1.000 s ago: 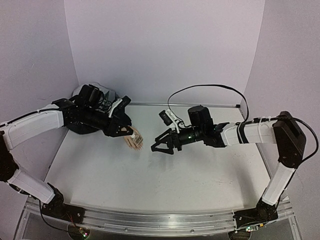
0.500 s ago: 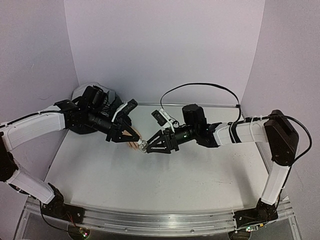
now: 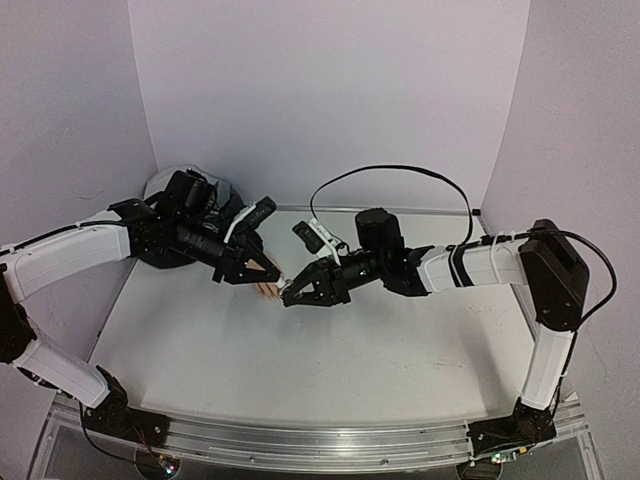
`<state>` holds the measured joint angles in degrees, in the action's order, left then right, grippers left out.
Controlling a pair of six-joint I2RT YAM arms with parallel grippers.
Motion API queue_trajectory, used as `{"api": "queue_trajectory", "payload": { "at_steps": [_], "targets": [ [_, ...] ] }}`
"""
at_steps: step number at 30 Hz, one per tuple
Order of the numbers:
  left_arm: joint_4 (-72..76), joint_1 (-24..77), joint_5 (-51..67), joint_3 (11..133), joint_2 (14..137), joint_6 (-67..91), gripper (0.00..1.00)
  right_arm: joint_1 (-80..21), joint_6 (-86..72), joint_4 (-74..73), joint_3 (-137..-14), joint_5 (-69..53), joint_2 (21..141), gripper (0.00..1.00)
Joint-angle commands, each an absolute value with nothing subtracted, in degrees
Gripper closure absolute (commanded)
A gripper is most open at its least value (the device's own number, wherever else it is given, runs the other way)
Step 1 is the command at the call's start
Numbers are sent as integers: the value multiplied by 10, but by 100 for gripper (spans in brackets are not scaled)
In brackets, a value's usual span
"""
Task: Paint the nails
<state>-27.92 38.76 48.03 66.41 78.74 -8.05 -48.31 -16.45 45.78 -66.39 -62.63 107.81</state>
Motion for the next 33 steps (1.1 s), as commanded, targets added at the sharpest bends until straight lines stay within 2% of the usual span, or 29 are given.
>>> {"api": "queue_trajectory", "payload": {
  "at_steps": [1,4,7,9,12,13,15,17,22,24,27,29,31,33],
  "targets": [
    [-251,392,484,702,789,-79,100,-489,-167,491,-689,-648,1083,84],
    [-252,392,461,708,795,-53,100,-490,-162,491,-680,-614,1077,100],
    [-253,392,409,720,809,4,100,-490,-147,484,-656,-482,1047,100],
    [-258,392,344,734,823,78,100,-502,-124,437,-643,-307,1019,100],
    [-261,393,252,740,834,249,100,-579,-52,391,-636,115,988,100],
    [-258,400,234,739,836,299,100,-602,-16,399,-638,204,992,100],
    [-252,430,199,747,839,341,100,-624,53,428,-648,288,1004,100],
    [-251,452,156,756,837,358,100,-627,84,457,-645,288,1005,100],
    [-211,453,170,739,812,384,98,-626,96,554,-568,204,967,100],
    [-183,453,176,718,789,384,80,-625,93,574,-544,151,950,100],
    [-125,453,189,681,749,367,46,-622,80,575,-520,45,919,100],
    [-89,453,210,656,726,351,28,-615,43,563,-513,-34,896,100],
    [-60,453,239,639,707,324,18,-599,-16,547,-512,-122,872,100],
    [-12,453,291,611,693,304,16,-582,-74,546,-509,-226,860,100]
  ]
}}
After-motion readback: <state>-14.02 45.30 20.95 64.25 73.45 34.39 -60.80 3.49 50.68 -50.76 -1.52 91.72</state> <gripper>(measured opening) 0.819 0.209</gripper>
